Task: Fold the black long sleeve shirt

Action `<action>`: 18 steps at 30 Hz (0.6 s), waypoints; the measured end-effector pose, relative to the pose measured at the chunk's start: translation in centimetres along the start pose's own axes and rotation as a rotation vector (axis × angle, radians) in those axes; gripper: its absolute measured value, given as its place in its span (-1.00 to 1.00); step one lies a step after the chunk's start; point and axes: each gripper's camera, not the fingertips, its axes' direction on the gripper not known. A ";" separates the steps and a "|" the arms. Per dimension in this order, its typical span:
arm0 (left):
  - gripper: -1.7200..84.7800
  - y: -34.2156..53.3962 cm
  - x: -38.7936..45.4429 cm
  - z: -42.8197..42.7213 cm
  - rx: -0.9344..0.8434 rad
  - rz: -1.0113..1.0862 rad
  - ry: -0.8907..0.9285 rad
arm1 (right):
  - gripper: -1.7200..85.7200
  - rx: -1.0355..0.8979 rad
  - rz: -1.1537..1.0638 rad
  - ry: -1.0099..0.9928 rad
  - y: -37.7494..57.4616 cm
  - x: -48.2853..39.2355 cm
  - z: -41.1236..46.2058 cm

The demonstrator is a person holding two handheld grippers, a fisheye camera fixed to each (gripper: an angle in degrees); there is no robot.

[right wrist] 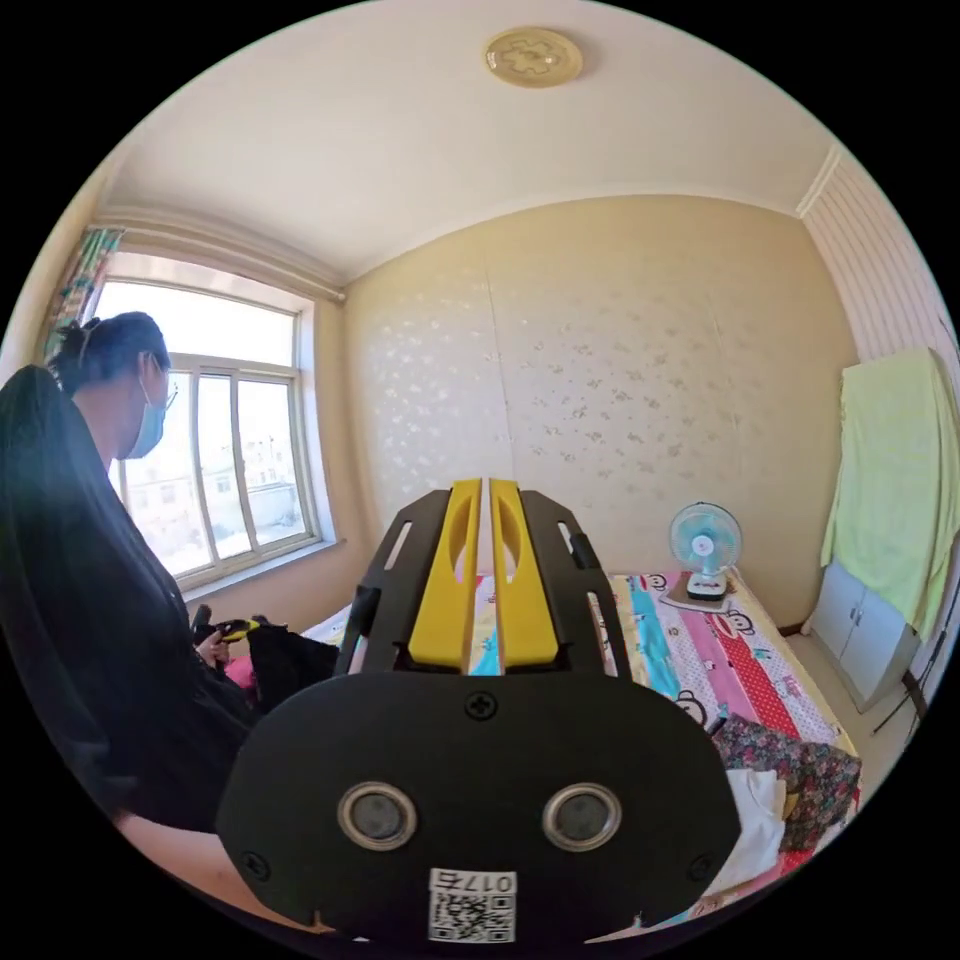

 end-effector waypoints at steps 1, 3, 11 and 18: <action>-0.89 -1.0 2.8 -1.3 0.021 0.127 0.121 | -0.90 -0.008 -0.008 -0.087 0.1 1.0 0.9; -0.90 -2.0 7.1 -2.6 0.064 0.348 0.354 | -0.89 -0.018 -0.014 -0.211 0.3 2.3 2.4; -0.93 -1.7 11.6 1.7 0.457 0.586 1.366 | -0.81 0.027 -0.119 -0.577 1.4 3.5 7.0; -0.94 0.1 20.9 14.6 0.222 0.510 1.594 | -0.74 -0.153 -0.177 -0.797 4.6 -0.3 12.3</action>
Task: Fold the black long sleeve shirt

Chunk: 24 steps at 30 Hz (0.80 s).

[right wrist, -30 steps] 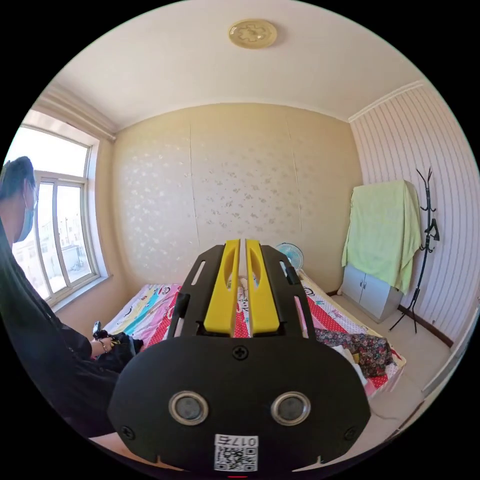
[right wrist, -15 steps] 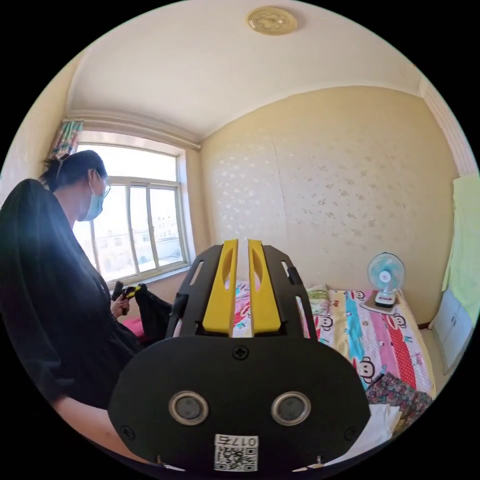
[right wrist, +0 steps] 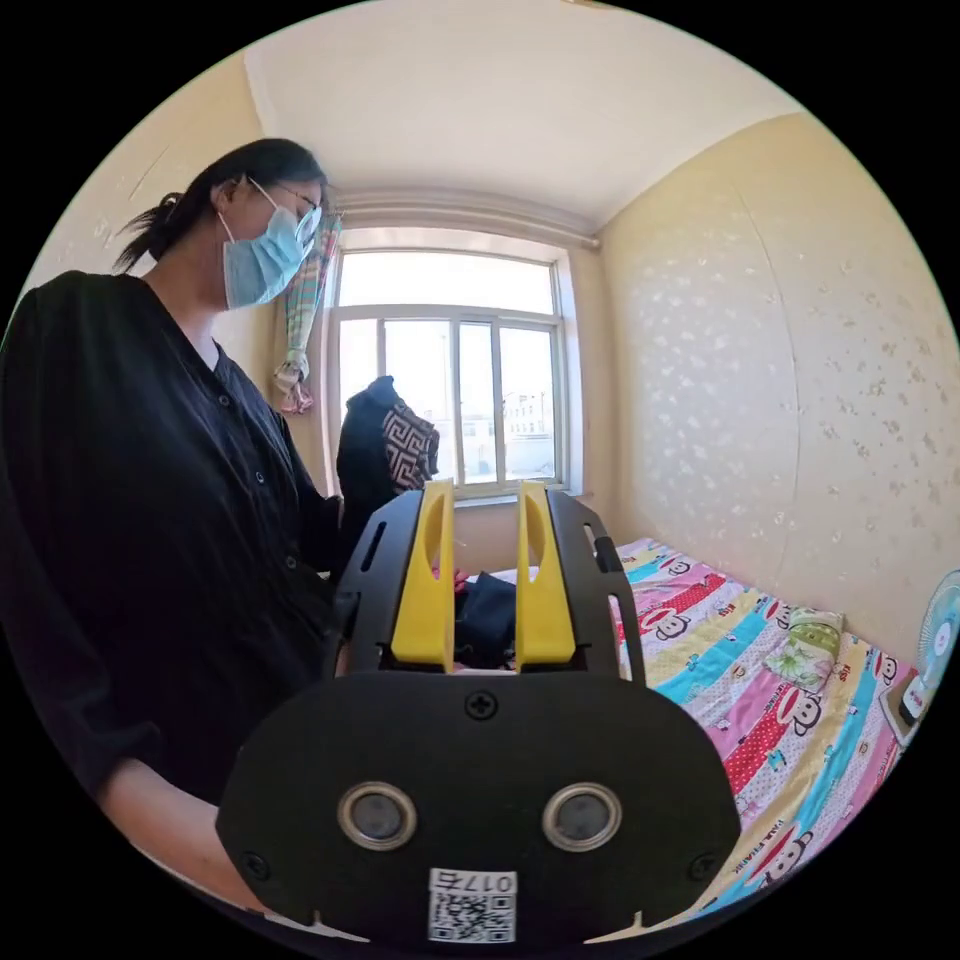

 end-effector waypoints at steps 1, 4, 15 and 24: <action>-0.94 1.2 -2.2 1.2 0.024 -0.046 0.090 | -0.73 0.005 0.017 -0.027 0.7 0.1 0.8; -0.94 4.1 -6.5 4.3 0.034 -0.155 0.223 | -0.71 0.045 0.064 -0.120 2.2 0.7 1.9; -0.94 12.7 -14.9 9.9 -0.087 -0.348 0.320 | -0.56 -0.020 0.229 -0.389 7.9 2.9 6.1; -0.94 20.0 -20.3 6.7 -0.067 -0.474 0.268 | -0.81 0.209 0.220 -0.760 8.0 3.6 4.1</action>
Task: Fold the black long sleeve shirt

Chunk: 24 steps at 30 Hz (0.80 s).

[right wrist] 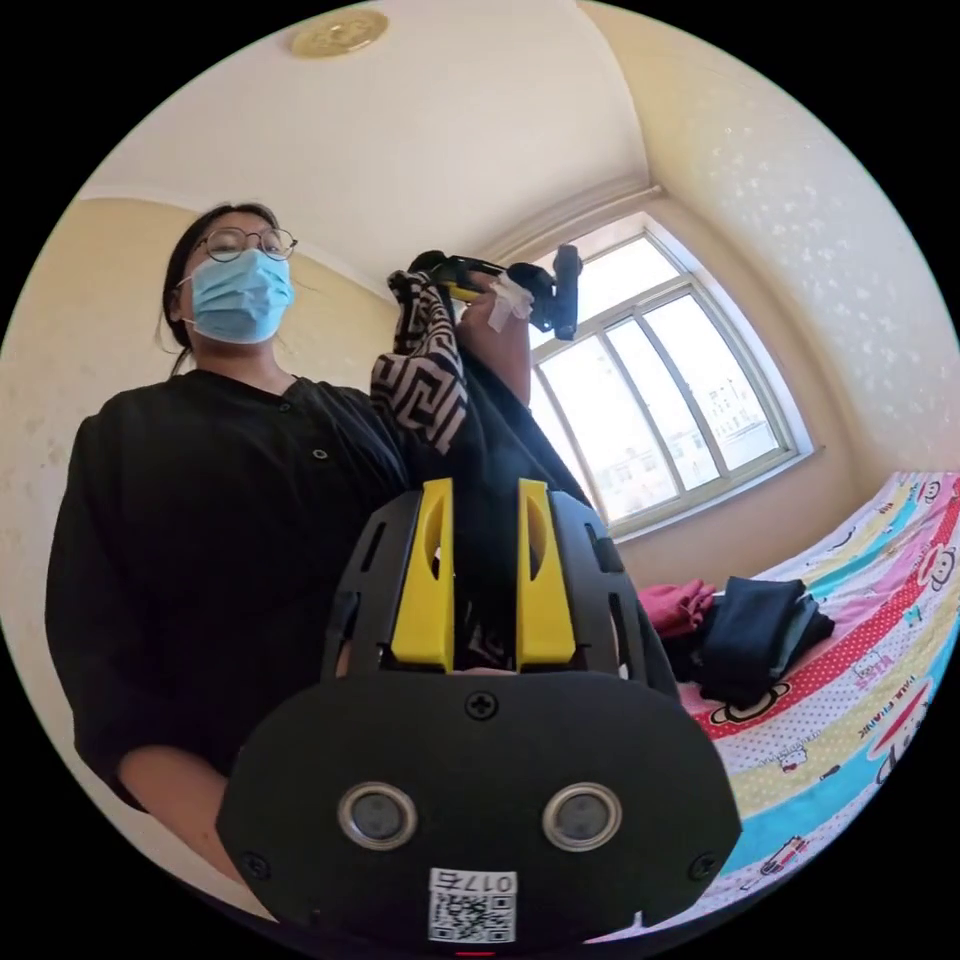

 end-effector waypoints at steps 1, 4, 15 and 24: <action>-0.94 0.3 -0.2 -0.6 -0.011 0.001 -0.005 | -0.86 -0.005 -0.031 -0.019 0.0 -0.5 -0.4; -0.94 0.9 0.2 -2.0 -0.039 0.005 -0.093 | -0.92 -0.005 -0.057 0.055 -0.5 -1.8 -2.0; -0.94 4.4 6.9 -13.6 0.018 -0.136 -0.859 | -0.95 0.171 -0.205 0.740 -11.8 -10.4 -12.1; -0.94 11.4 5.2 -20.2 -0.090 -0.473 -1.590 | -0.95 0.164 -0.269 0.856 -17.4 -14.2 -10.7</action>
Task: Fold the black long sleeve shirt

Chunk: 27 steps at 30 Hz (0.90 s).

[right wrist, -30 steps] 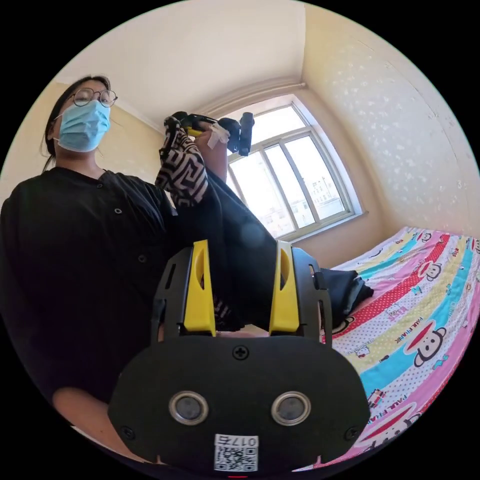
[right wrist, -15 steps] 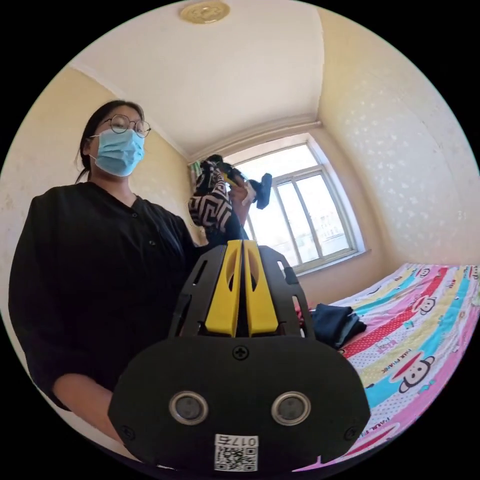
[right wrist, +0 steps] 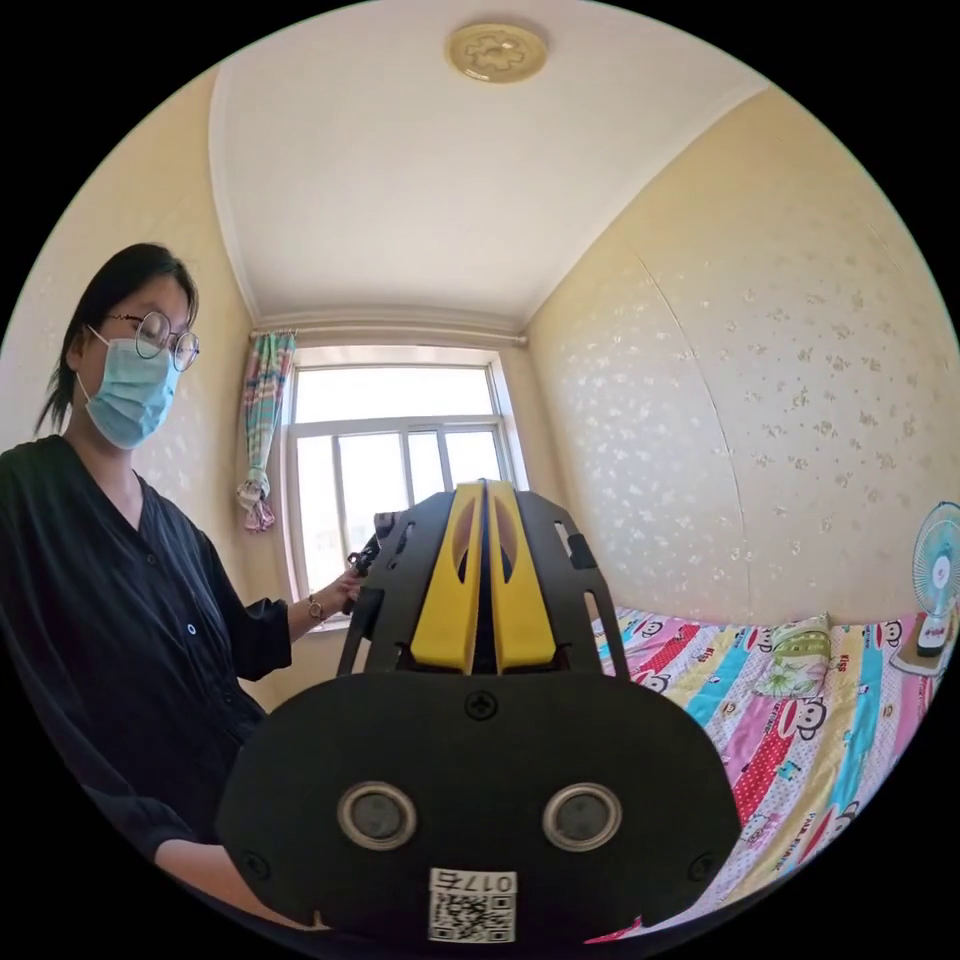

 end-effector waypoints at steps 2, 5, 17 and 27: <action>-0.94 1.1 -0.2 2.1 0.003 0.020 -0.108 | -0.95 -0.018 -0.001 0.010 -0.2 -0.4 -0.1; -0.93 2.4 0.7 4.3 0.017 0.076 -0.163 | -0.95 0.019 0.042 -0.026 0.4 -0.4 -1.8; -0.56 10.2 -3.2 23.6 -0.418 -0.053 0.066 | -0.96 0.266 0.175 -0.360 -0.3 -3.7 -3.4; -0.57 7.4 11.4 26.5 -0.368 0.283 0.085 | -0.95 0.260 -0.007 -0.012 -9.2 -10.3 -1.0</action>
